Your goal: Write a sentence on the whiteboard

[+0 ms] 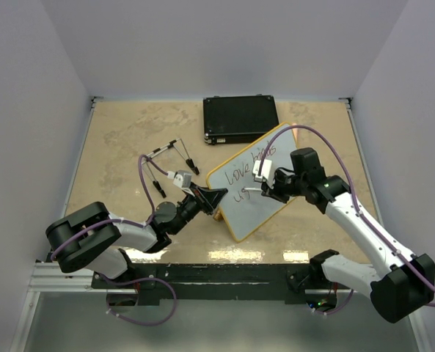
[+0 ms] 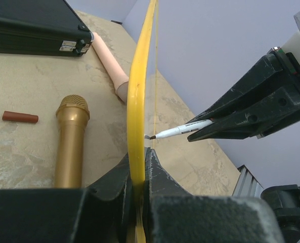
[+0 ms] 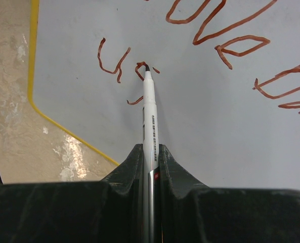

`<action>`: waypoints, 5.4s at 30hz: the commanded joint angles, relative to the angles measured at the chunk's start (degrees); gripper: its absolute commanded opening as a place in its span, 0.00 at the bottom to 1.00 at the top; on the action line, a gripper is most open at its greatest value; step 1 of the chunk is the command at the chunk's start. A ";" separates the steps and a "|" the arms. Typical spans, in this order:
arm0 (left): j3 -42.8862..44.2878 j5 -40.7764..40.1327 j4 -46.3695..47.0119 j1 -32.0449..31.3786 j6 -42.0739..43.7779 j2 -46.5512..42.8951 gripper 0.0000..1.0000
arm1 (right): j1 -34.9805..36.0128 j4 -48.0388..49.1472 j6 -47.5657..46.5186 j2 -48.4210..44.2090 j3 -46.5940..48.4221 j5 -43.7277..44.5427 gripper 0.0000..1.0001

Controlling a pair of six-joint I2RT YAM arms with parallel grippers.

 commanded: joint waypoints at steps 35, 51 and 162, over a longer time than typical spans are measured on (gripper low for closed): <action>-2.37 0.42 -0.97 -0.10 5.65 -1.76 0.00 | -8.28 -0.42 -3.33 -9.55 0.54 -6.05 0.00; -3.07 0.68 -0.18 -0.10 4.78 -2.12 0.00 | -8.89 0.03 -2.89 -9.20 0.01 -6.40 0.00; -2.37 3.05 0.61 -0.10 5.22 -0.89 0.00 | -5.47 -0.41 -4.12 0.73 -1.75 4.23 0.00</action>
